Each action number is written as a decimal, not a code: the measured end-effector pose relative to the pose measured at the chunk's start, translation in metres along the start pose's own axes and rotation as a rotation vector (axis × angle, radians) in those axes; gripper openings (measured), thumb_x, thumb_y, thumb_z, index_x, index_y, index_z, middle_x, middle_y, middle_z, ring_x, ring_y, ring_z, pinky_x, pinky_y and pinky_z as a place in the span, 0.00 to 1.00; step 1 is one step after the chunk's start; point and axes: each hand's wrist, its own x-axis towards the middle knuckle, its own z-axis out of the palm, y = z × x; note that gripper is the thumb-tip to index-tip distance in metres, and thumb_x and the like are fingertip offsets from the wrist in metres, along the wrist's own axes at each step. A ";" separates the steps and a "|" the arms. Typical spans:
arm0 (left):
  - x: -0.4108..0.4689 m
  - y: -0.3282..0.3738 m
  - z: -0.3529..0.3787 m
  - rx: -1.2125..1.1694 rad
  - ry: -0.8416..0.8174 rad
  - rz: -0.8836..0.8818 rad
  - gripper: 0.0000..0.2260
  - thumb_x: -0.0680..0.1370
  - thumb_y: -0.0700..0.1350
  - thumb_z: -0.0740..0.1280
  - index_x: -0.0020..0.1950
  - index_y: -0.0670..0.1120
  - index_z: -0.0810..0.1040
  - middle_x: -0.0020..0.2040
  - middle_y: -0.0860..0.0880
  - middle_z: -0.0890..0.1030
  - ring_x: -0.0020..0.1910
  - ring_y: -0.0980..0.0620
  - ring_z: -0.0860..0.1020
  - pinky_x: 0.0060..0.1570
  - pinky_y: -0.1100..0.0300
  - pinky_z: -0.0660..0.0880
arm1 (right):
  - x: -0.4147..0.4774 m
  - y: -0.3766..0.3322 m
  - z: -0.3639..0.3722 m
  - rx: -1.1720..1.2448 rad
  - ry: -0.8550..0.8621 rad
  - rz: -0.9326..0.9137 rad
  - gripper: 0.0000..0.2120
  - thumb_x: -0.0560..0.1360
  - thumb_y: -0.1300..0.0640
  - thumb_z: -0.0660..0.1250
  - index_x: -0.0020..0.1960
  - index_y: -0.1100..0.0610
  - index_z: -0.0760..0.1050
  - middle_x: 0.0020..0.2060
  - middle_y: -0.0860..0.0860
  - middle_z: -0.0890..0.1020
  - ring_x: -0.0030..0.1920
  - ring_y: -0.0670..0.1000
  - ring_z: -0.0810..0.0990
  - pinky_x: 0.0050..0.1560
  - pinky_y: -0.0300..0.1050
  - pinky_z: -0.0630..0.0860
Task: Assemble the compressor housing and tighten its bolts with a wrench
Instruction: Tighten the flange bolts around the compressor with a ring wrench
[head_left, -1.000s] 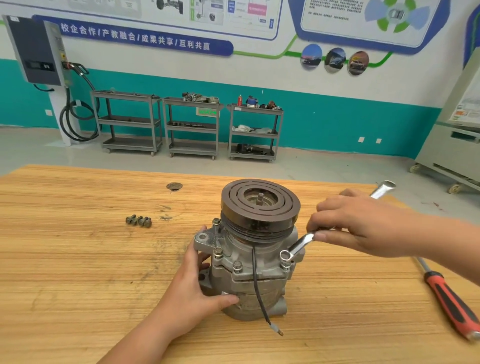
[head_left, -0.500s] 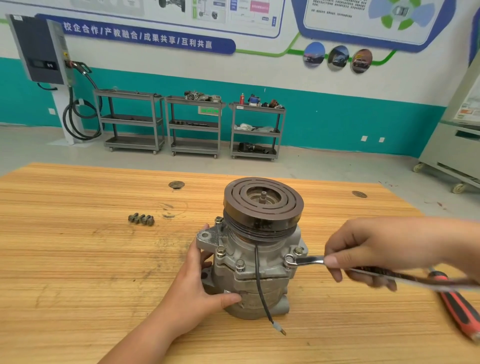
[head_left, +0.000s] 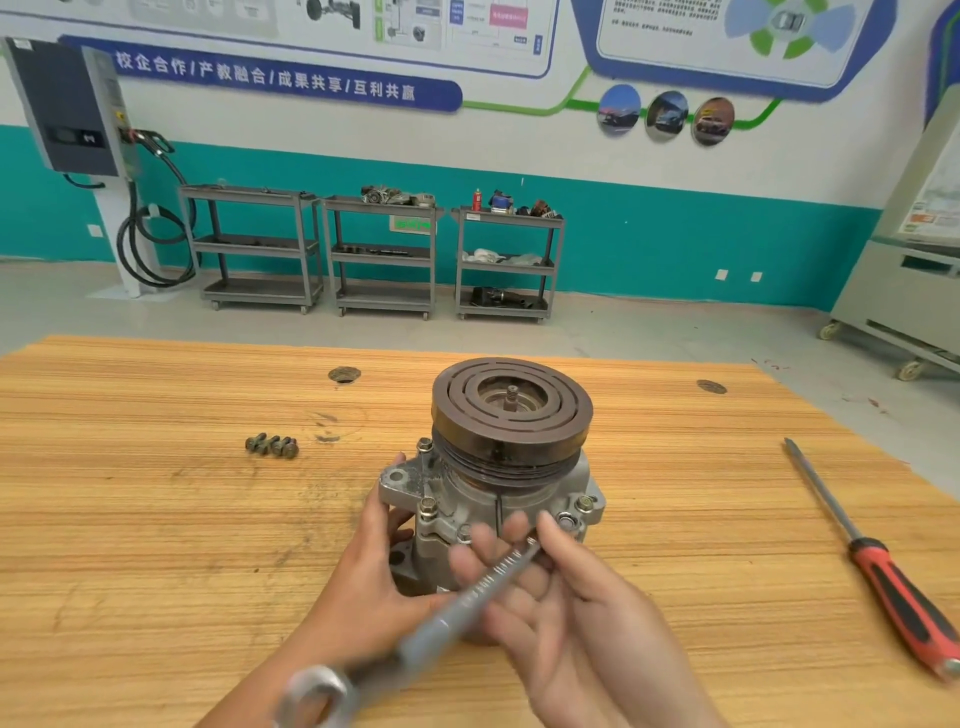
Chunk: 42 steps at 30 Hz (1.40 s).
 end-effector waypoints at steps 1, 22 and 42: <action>0.000 -0.001 0.001 -0.006 -0.002 -0.022 0.58 0.54 0.66 0.79 0.76 0.49 0.56 0.70 0.50 0.70 0.70 0.48 0.69 0.70 0.51 0.66 | 0.006 0.006 0.003 0.078 -0.022 -0.027 0.15 0.67 0.58 0.62 0.31 0.69 0.79 0.36 0.68 0.81 0.31 0.64 0.83 0.19 0.51 0.76; 0.002 -0.009 -0.003 0.060 0.003 0.000 0.51 0.60 0.52 0.82 0.69 0.68 0.50 0.66 0.62 0.69 0.64 0.65 0.69 0.63 0.63 0.66 | -0.033 -0.089 -0.068 -1.580 0.157 -0.354 0.15 0.68 0.43 0.61 0.45 0.50 0.81 0.30 0.52 0.73 0.29 0.50 0.70 0.31 0.40 0.69; 0.001 -0.004 -0.002 0.032 -0.012 0.010 0.53 0.53 0.64 0.77 0.68 0.74 0.47 0.66 0.67 0.67 0.65 0.68 0.67 0.65 0.65 0.65 | 0.027 -0.166 0.003 -2.535 -0.254 0.296 0.08 0.78 0.42 0.58 0.49 0.34 0.75 0.33 0.34 0.76 0.37 0.33 0.73 0.41 0.34 0.68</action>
